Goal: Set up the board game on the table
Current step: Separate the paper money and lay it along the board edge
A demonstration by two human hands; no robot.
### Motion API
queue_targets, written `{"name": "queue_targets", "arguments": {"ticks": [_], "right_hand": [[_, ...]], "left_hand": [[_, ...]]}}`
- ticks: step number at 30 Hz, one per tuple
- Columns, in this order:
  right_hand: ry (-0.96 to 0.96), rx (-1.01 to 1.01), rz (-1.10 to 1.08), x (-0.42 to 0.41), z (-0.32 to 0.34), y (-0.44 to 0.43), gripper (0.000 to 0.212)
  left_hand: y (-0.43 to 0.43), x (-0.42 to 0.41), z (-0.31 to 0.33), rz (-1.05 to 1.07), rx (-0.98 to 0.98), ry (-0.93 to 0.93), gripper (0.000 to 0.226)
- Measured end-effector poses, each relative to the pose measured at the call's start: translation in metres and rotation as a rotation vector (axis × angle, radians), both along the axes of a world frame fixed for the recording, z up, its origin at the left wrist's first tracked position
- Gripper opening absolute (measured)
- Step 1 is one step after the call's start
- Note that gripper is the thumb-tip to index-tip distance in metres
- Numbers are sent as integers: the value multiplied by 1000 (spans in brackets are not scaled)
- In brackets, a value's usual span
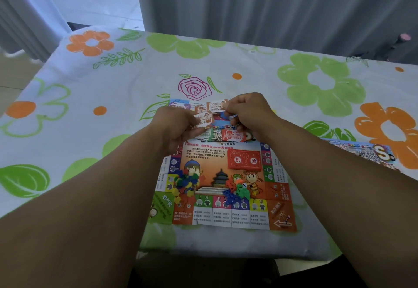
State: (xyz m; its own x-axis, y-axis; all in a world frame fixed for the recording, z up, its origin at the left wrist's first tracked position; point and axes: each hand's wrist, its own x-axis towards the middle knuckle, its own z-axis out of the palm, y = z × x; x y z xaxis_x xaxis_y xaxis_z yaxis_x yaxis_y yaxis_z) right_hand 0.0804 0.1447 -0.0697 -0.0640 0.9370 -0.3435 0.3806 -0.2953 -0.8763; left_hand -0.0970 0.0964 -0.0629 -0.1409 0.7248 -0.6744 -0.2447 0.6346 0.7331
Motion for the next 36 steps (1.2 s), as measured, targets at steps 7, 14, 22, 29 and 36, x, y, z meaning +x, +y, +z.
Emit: {"name": "queue_targets", "arguments": {"ticks": [7,14,22,29,36], "right_hand": [[-56,-19,-54,-27,-7,6,11],[-242,84,-63,-31,-13,11,31],[-14,17,191,-36,-1,-2,17],[26,13,-21,-32,-6,5,17],[-109,-3,-53,-34,-9,7,19]], "left_hand": [[-3,-18,-1,8,-45,28,14],[-2,-22,-2,3,-42,14,18],[-4,-16,2,7,-17,-17,15],[-3,-19,0,13,-54,10,20],[-3,-19,0,11,-62,20,20]]}}
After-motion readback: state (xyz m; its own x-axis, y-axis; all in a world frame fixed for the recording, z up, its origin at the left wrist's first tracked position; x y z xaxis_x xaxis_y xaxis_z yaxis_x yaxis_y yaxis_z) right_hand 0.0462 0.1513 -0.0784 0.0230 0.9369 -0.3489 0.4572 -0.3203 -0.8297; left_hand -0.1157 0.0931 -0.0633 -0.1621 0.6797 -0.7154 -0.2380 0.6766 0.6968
